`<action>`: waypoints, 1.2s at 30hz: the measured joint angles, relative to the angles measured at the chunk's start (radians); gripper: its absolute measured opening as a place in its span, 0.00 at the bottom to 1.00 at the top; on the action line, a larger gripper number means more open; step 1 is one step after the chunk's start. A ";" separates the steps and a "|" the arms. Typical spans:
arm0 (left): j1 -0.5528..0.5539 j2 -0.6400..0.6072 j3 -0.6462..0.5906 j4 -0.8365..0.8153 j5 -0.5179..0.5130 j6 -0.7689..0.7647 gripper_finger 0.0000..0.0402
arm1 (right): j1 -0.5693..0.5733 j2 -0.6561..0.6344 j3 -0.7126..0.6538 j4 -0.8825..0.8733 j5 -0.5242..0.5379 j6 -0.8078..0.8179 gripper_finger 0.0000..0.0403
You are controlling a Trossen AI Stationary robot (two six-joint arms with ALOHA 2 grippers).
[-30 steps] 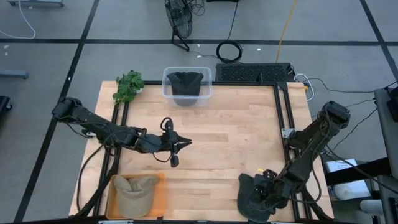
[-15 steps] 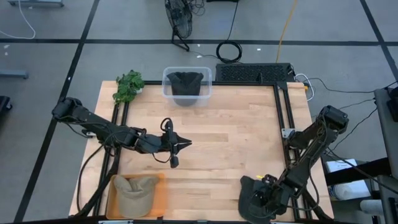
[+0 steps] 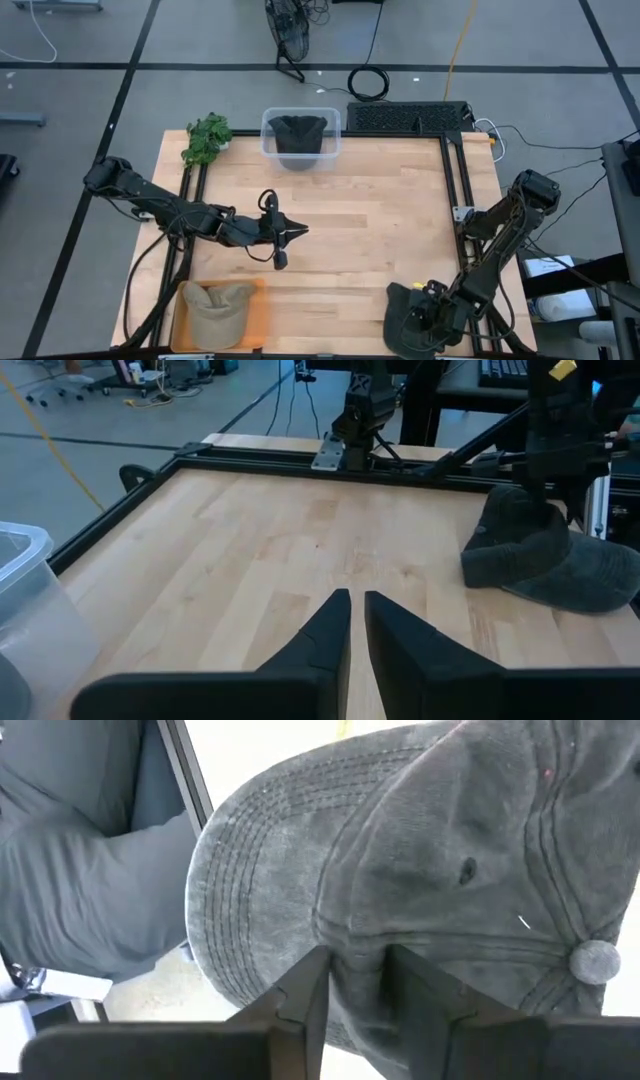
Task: Pick & Place hat
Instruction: Put the black cap into the transparent bin
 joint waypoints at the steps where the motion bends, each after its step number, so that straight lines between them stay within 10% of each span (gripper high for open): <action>1: 0.000 0.000 0.000 0.000 0.000 0.000 0.12 | 0.000 0.000 0.000 0.002 -0.001 -0.009 0.20; 36: 0.000 0.000 0.000 -0.002 0.000 0.013 0.12 | -0.015 -0.018 -0.114 0.141 0.159 -0.099 0.00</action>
